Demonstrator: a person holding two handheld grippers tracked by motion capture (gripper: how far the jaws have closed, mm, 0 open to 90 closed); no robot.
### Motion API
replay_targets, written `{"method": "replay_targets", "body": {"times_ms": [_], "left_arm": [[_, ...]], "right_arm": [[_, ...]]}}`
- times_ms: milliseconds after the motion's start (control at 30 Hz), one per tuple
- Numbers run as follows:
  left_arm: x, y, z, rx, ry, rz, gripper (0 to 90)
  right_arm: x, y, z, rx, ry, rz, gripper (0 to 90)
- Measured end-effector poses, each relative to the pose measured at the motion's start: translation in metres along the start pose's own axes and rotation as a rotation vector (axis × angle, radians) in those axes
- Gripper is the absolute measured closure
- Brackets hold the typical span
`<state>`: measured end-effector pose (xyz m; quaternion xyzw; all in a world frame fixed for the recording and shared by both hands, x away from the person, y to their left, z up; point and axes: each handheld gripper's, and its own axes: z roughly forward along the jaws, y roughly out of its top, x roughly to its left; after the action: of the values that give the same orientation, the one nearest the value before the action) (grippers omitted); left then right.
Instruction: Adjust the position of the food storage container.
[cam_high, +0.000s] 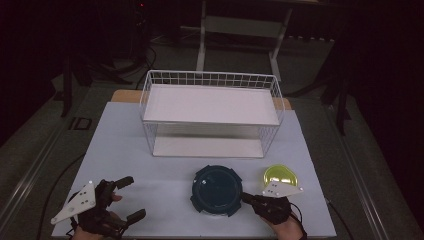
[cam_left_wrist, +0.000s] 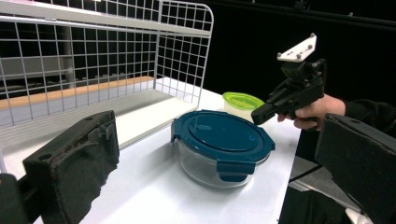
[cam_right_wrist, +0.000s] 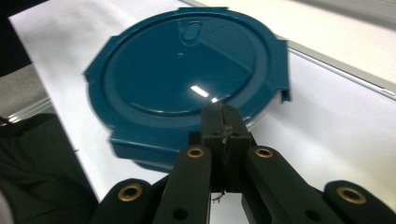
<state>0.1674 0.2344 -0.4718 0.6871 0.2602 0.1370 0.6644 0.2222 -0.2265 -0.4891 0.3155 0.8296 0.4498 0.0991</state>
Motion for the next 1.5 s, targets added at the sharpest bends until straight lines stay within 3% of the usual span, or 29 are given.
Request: {"method": "replay_targets", "body": {"times_ms": [33, 167, 667, 1100, 1200, 1300, 1500], "left_arm": [[0.0, 0.0, 0.0, 0.0, -0.001, 0.001, 0.0], [0.0, 0.0, 0.0, 0.003, -0.004, 0.003, 0.0], [-0.001, 0.0, 0.002, 0.003, -0.011, 0.007, 0.0], [-0.001, -0.001, 0.003, 0.008, -0.016, 0.005, 0.0], [-0.001, -0.001, 0.003, 0.006, -0.017, 0.002, 0.0], [-0.001, -0.001, 0.003, 0.007, -0.016, 0.002, 0.0], [-0.001, -0.002, 0.004, 0.009, -0.018, 0.002, 0.0]], "right_arm": [[-0.003, -0.001, 0.001, 0.011, -0.019, 0.002, 90.0], [-0.004, -0.002, 0.002, 0.01, -0.018, 0.008, 90.0], [0.005, -0.001, 0.006, 0.011, 0.06, 0.0, 90.0], [0.022, 0.007, 0.021, 0.024, 0.138, -0.022, 90.0], [0.031, 0.011, 0.026, 0.028, 0.148, -0.053, 90.0], [0.031, 0.012, 0.031, 0.024, 0.168, -0.034, 90.0], [0.039, 0.018, 0.042, 0.024, 0.191, -0.047, 90.0]]}}
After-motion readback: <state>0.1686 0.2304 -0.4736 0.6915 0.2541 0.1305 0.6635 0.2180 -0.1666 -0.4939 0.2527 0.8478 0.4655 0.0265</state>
